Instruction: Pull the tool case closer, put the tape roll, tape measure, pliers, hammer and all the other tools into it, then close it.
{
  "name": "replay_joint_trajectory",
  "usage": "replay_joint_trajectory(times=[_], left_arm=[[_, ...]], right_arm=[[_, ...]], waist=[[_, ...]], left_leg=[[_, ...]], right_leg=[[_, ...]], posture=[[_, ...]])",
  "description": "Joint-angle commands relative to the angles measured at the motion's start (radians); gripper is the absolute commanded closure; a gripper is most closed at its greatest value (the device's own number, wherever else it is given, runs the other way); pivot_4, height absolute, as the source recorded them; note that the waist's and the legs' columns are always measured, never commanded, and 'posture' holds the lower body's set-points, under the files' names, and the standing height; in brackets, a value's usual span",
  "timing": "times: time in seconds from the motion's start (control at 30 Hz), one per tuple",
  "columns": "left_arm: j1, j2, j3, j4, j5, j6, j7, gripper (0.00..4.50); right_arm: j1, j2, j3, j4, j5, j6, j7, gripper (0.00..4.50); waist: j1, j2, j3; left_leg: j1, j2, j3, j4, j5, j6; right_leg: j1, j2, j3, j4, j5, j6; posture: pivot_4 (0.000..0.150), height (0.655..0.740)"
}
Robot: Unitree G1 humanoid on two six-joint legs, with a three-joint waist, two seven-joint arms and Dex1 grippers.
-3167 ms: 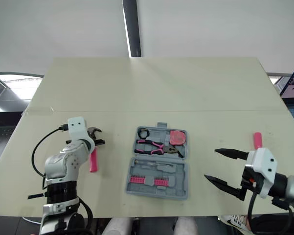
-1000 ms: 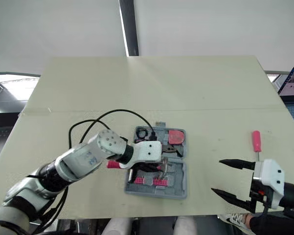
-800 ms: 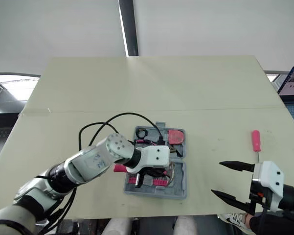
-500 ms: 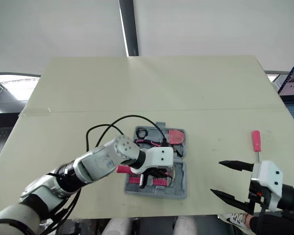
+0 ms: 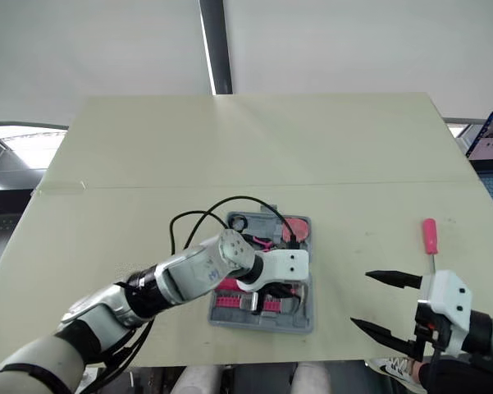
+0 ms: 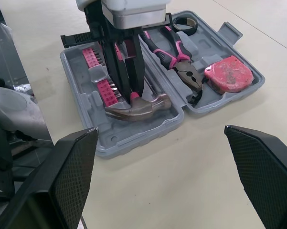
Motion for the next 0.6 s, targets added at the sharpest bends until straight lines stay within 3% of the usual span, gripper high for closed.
replay_joint_trajectory(times=[0.03, 0.6], left_arm=[[-0.027, -0.022, -0.008, 0.006, 0.016, -0.024, -0.006, 4.48], [-0.042, -0.081, -0.024, 0.078, 0.052, -0.049, -0.013, 4.48]], right_arm=[[0.012, 0.006, -0.041, -0.042, 0.015, 0.006, -0.013, 0.0], [0.021, 0.01, -0.044, -0.069, 0.019, 0.026, -0.035, 0.0]], waist=[[0.001, 0.0, 0.0], [0.001, 0.0, 0.0]], left_leg=[[0.0, 0.0, 0.0, 0.0, 0.0, 0.0], [0.0, 0.0, 0.0, 0.0, 0.0, 0.0]], right_leg=[[0.0, 0.0, 0.0, 0.0, 0.0, 0.0], [0.0, 0.0, 0.0, 0.0, 0.0, 0.0]], posture=[[0.15, 0.7373], [0.15, 0.7373]])
